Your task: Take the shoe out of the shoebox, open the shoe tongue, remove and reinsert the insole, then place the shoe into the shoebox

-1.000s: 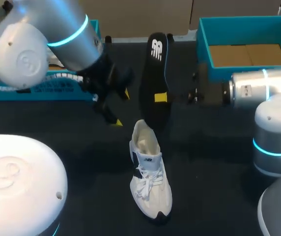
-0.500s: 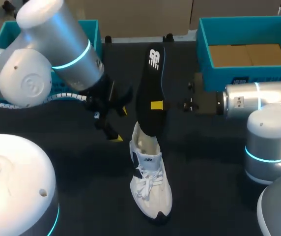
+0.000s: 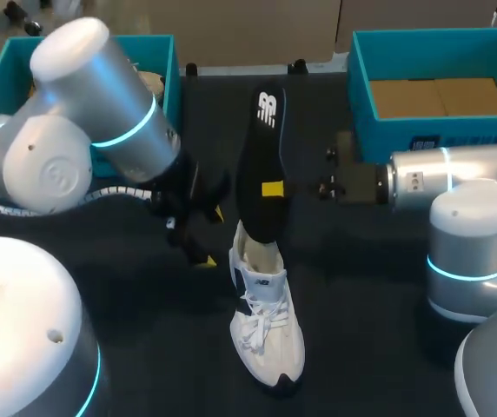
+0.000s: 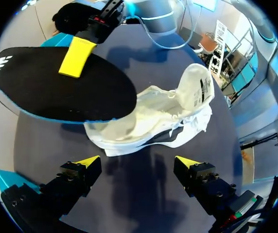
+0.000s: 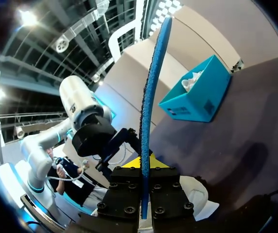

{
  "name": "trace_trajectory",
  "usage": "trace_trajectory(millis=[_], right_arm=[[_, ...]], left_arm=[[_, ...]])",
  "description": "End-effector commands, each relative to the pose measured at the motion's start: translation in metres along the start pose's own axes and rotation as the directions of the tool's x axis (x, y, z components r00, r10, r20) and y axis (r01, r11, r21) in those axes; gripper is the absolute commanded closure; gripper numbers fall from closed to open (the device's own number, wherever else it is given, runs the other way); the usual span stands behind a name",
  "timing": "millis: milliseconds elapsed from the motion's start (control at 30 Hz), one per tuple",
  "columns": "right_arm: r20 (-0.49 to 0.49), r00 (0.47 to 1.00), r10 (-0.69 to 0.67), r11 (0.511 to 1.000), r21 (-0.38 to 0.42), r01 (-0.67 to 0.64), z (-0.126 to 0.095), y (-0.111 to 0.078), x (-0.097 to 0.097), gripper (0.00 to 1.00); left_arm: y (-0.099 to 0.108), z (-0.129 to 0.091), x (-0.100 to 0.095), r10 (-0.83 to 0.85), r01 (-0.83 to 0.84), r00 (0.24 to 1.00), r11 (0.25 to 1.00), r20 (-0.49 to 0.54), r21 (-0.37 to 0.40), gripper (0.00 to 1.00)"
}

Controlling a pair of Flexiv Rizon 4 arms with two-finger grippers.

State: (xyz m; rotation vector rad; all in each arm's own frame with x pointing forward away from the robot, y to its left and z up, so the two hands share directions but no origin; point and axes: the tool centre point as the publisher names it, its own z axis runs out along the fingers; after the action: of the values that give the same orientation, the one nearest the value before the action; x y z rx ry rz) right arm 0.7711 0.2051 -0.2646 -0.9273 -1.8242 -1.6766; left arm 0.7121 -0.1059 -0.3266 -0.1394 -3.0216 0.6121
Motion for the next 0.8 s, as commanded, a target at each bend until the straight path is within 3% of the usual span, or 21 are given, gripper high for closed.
trace_trajectory(millis=[33, 533, 800], right_arm=[[-0.006, 1.0, -0.003, 1.0, -0.005, 0.003, 0.005, 0.001, -0.005, 1.0], [-0.011, 1.0, 0.003, 1.0, -0.028, -0.003, 0.004, -0.001, -0.01, 1.0], [-0.036, 0.999, -0.012, 0.999, -0.053, 0.01, 0.02, -0.011, -0.01, 1.0]], left_arm=[[0.001, 0.015, -0.004, 0.008, -0.008, 1.0, 1.0, -0.004, 0.011, 0.0], [0.003, 0.019, -0.004, -0.001, 0.001, 1.0, 1.0, -0.007, 0.016, 0.0], [0.004, 0.028, -0.003, 0.036, -0.037, 0.999, 0.999, 0.041, 0.032, 0.0]])
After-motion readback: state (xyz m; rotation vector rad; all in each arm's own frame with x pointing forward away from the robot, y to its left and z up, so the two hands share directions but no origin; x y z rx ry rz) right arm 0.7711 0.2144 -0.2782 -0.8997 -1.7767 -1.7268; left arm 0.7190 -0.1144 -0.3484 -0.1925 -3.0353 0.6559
